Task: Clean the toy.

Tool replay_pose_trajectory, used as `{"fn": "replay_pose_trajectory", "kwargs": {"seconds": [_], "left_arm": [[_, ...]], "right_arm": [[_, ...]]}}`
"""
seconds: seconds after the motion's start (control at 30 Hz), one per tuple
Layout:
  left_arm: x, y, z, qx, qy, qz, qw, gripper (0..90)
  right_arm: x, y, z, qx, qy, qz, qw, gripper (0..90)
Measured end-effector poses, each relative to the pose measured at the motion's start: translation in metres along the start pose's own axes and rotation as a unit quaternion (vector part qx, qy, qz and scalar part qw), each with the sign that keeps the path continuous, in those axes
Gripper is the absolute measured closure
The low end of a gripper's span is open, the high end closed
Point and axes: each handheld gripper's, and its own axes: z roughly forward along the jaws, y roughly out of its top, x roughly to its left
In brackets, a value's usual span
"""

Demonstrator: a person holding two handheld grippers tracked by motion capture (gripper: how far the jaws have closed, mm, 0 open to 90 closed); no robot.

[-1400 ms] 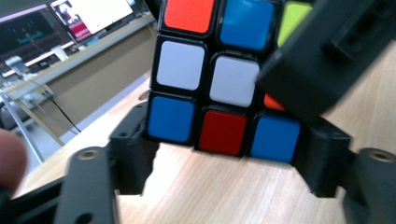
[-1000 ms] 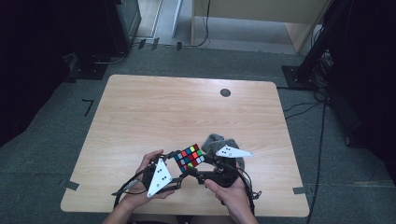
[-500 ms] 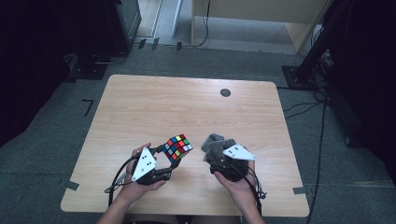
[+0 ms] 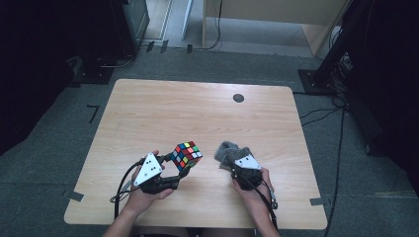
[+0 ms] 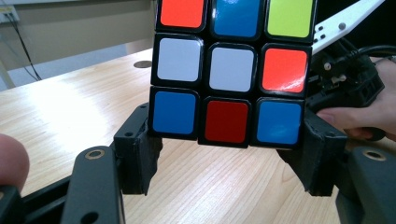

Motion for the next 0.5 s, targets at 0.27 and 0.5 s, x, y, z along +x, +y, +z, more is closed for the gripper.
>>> {"fn": "replay_pose_trajectory", "kwargs": {"seconds": [0.27,0.5], "left_arm": [[-0.006,-0.003,0.007,0.022,-0.003,0.014,0.9997,34.0],[-0.019,-0.003,0.015,0.046,0.009,0.046,0.9978,34.1]], "right_arm": [[0.002,0.021,-0.046,-0.112,0.062,0.026,0.9915,75.7],[0.056,0.051,-0.122,-0.247,0.092,-0.06,0.9628,74.6]]}}
